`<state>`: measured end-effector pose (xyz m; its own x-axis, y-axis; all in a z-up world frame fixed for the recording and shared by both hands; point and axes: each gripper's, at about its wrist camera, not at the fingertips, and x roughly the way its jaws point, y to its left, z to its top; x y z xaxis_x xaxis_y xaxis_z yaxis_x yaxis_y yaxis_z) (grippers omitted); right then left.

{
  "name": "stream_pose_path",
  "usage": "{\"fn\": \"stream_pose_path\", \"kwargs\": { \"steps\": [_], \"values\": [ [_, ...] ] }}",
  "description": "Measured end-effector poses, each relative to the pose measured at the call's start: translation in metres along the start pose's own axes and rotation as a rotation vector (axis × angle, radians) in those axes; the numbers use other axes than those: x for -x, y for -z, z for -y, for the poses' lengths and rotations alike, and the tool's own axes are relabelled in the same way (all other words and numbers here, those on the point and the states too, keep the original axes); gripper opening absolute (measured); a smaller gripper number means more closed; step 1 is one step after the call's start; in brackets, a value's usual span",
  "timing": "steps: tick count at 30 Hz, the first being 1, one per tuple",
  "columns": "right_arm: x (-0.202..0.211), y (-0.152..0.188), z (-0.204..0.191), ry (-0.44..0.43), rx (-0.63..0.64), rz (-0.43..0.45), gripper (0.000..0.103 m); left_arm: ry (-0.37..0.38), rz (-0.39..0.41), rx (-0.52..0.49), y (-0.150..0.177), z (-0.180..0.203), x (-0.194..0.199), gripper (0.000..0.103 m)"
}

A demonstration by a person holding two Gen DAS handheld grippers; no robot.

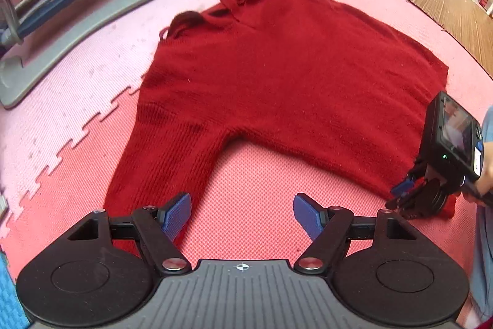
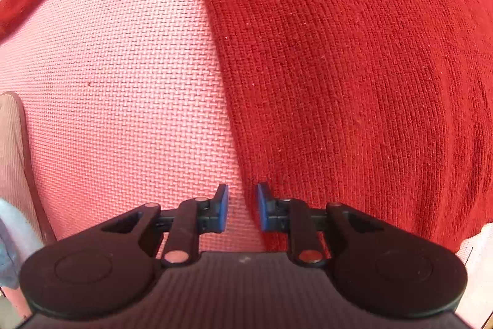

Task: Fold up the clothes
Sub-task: 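Move the right gripper over the sweater toward its sleeve cuff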

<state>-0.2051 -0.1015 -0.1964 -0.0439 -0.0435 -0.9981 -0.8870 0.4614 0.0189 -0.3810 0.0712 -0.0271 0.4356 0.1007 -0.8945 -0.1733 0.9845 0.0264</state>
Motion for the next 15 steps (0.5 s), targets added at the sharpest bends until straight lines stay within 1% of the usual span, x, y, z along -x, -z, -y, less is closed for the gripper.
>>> {"fn": "stream_pose_path", "kwargs": {
  "steps": [1,2,4,5,8,11,13,15],
  "values": [
    [0.004,-0.002,0.000,-0.008,0.002,-0.019,0.020,-0.019,0.012,-0.010,-0.007,0.001,0.006,0.076],
    [0.013,-0.003,0.001,-0.030,0.002,-0.014,0.020,-0.035,0.025,-0.018,-0.016,0.001,0.013,0.076],
    [0.040,-0.006,0.005,-0.082,-0.004,0.035,0.020,-0.050,0.055,-0.034,-0.034,0.003,0.027,0.076],
    [0.056,-0.009,0.010,-0.094,-0.009,0.070,0.020,-0.055,0.063,-0.049,-0.044,0.006,0.033,0.076],
    [0.101,-0.019,0.032,-0.093,-0.007,0.165,0.020,-0.088,0.072,-0.103,-0.075,0.015,0.048,0.076],
    [0.127,-0.034,0.064,-0.082,0.011,0.216,0.024,-0.139,0.082,-0.151,-0.107,0.027,0.060,0.076],
    [0.139,-0.048,0.086,-0.079,0.021,0.246,0.026,-0.134,0.088,-0.144,-0.128,0.031,0.064,0.076],
    [0.139,-0.053,0.102,-0.073,0.028,0.260,0.026,-0.115,0.068,-0.111,-0.155,0.030,0.060,0.076]
  ]
}}
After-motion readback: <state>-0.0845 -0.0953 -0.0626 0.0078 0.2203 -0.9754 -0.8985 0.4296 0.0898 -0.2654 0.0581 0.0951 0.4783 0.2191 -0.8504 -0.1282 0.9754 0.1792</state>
